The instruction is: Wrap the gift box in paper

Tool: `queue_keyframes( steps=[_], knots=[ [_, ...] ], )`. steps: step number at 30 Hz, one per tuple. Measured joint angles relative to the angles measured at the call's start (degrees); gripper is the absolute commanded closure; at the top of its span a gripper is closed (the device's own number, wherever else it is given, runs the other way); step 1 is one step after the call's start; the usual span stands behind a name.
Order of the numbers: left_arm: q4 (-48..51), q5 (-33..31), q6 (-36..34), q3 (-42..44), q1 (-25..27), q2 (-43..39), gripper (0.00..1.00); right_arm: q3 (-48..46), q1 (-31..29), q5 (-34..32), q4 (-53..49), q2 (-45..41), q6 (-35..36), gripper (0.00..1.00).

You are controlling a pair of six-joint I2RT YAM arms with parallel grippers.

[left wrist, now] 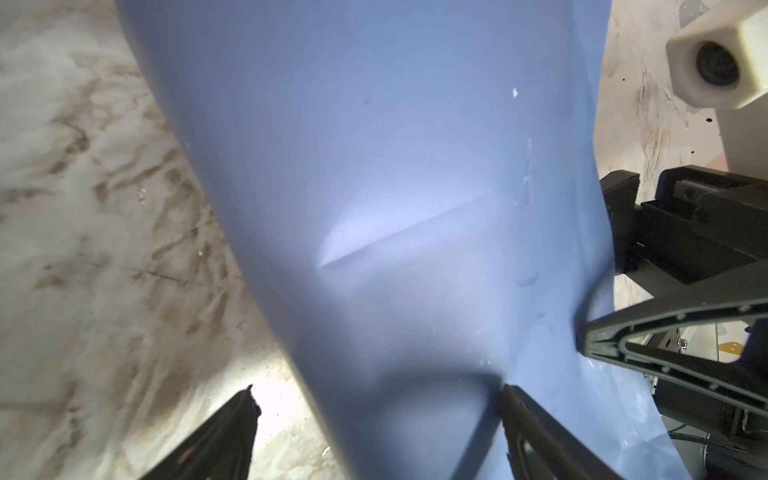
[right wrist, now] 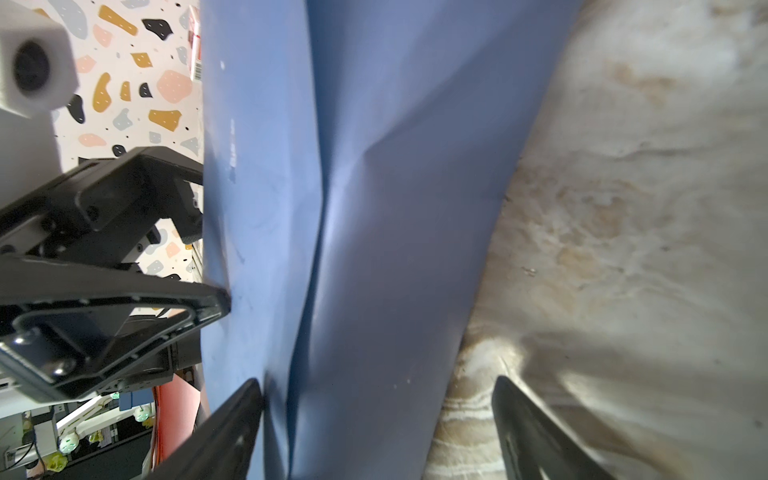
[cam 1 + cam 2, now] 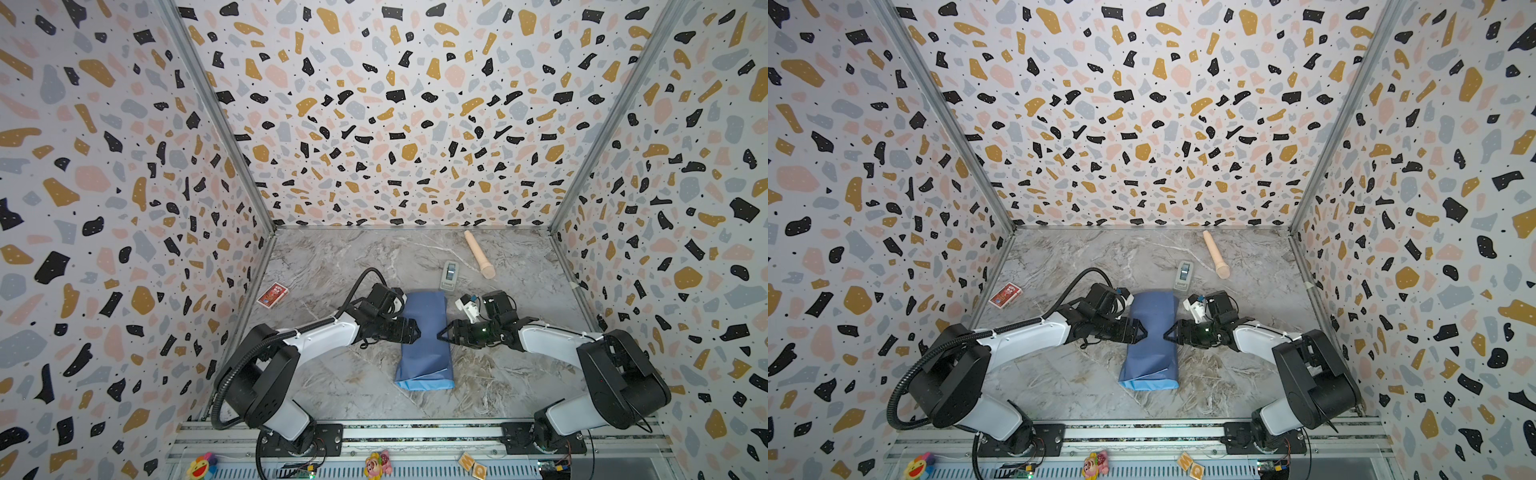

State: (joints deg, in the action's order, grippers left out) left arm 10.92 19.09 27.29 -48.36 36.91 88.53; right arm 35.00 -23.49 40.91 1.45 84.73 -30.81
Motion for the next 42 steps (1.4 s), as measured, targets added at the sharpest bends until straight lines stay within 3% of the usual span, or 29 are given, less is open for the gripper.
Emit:
queue_keyframes(
  steps=[7, 13, 17, 26, 42],
  knots=[
    [-0.5, 0.5, -0.8, 0.1, -0.2, 0.3, 0.11, 3.0, 6.5, 2.8, -0.9, -2.4, -3.7, 0.15],
    [-0.9, 1.8, -1.1, 0.1, -0.3, 0.7, 0.12, 9.5, 14.4, -0.4, 1.5, -2.7, -7.4, 0.21],
    [-1.1, 2.4, -1.2, 0.1, -0.4, 1.0, 0.13, 12.3, 18.0, -2.6, 4.7, 1.4, -9.8, 0.26],
    [-1.0, 3.0, -1.2, -0.2, -0.5, 1.5, 0.13, 22.6, 16.2, -2.4, 5.2, 17.2, -8.7, 0.38],
    [-0.4, 3.0, -1.2, -0.8, -0.5, 1.9, 0.13, 34.0, 13.2, 0.5, 1.3, 28.6, -3.3, 0.54]
  ],
)
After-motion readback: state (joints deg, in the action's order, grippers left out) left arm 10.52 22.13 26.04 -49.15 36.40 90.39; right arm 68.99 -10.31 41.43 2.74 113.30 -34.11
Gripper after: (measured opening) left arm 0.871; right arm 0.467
